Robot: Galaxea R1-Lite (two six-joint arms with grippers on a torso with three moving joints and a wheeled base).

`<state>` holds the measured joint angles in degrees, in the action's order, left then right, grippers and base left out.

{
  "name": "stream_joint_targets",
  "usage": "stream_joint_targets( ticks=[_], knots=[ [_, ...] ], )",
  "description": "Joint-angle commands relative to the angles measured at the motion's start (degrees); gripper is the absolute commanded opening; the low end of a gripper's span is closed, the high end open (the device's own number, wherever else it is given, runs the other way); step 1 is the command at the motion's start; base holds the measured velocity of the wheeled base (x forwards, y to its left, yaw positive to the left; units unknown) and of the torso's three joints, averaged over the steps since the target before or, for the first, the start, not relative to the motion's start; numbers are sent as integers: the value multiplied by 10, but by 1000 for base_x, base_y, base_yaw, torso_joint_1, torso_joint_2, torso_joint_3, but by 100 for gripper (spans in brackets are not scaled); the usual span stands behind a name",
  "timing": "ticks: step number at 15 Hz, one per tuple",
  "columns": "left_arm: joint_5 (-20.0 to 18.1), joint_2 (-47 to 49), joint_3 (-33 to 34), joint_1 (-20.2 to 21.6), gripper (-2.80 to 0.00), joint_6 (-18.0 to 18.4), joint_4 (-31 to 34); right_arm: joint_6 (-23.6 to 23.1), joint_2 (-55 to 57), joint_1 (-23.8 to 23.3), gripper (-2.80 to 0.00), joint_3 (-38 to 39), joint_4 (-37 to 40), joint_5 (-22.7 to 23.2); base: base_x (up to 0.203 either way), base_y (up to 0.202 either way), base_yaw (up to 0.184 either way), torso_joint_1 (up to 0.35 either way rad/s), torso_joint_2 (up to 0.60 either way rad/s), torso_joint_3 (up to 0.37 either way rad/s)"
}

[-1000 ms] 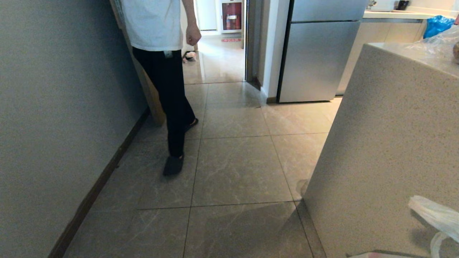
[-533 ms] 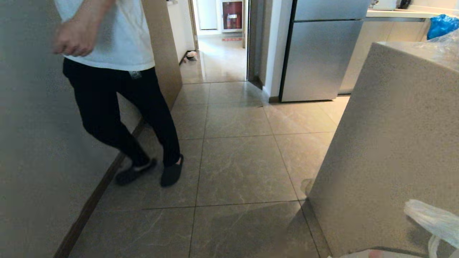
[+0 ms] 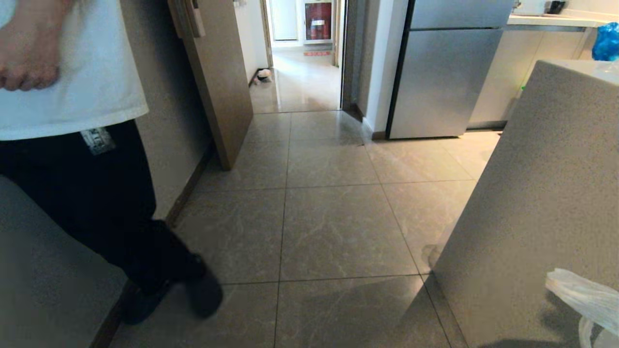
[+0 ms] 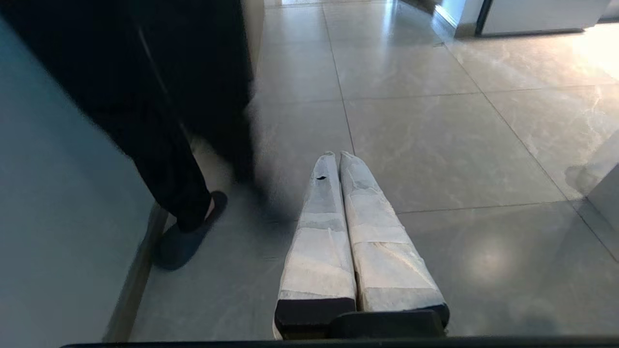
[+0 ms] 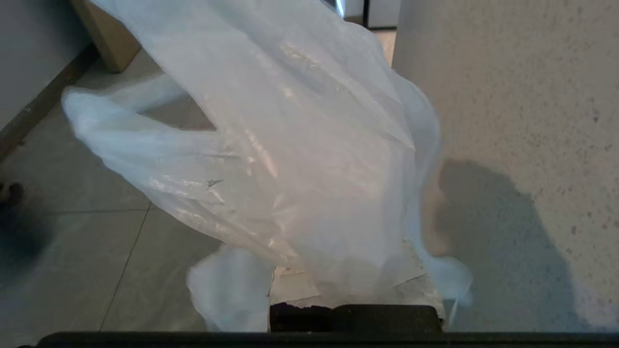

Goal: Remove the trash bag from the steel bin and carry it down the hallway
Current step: Put the trash bag at the door

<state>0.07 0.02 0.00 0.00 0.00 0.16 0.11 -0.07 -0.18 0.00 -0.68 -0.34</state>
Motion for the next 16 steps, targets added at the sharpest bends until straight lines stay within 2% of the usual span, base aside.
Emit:
stream_joint_targets(
  ticks=[1, 10, 16],
  knots=[
    [0, 0, 0, 0, -280, 0, 0, 0, -22, 0, -280, 0, 0, 0, 0, 0, 0, 0, 0, 0],
    [0, 0, 0, 0, -280, -1, 0, 0, -22, 0, -280, 0, 0, 0, 0, 0, 0, 0, 0, 0],
    [0, 0, 0, 0, -280, -1, 0, 1, -22, 0, -280, 0, 0, 0, 169, 0, 1, 2, 2, 1]
  ],
)
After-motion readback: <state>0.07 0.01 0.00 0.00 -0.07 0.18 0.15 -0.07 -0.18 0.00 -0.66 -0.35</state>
